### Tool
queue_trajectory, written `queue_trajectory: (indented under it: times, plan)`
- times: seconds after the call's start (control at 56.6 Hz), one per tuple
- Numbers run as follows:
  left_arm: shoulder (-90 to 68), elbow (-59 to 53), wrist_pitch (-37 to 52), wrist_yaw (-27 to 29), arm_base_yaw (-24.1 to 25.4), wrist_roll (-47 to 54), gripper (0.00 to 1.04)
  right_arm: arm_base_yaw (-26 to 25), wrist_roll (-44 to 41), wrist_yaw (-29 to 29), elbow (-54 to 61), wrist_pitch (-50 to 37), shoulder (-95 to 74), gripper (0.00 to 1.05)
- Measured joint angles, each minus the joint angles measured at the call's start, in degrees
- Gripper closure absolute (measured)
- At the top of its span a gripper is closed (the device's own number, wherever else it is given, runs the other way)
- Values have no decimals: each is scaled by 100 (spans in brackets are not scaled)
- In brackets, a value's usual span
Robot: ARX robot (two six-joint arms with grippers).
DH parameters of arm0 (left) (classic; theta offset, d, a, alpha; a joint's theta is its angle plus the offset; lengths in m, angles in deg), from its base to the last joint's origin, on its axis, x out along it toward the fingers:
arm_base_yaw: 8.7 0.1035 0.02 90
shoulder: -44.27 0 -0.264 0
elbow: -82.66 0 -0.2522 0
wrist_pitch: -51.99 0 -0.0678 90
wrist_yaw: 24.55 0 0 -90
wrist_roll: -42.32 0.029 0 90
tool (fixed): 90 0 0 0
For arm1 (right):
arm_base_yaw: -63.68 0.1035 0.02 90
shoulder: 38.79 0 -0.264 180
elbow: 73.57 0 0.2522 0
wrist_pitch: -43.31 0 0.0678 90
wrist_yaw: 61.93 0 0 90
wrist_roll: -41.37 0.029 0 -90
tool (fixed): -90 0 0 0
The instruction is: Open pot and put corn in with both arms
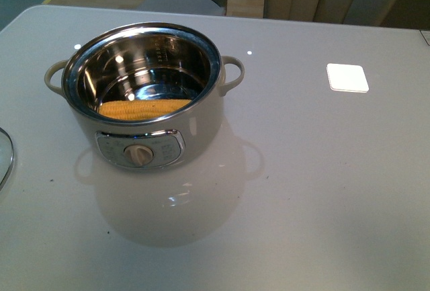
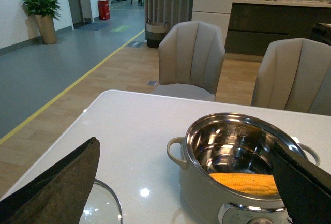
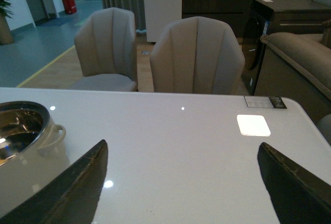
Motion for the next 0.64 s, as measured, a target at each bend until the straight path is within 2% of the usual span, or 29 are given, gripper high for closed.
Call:
queue_trajectory:
  times: [0.035, 0.071, 0.636]
  plan:
    - [0, 0, 0, 0, 0, 0, 7, 0, 0, 0, 0, 0, 0, 9]
    - [0, 0, 0, 0, 0, 0, 7, 0, 2, 0, 0, 0, 0, 7]
    - [-2, 0, 0, 0, 0, 0, 7, 0, 0, 0, 0, 0, 0, 9]
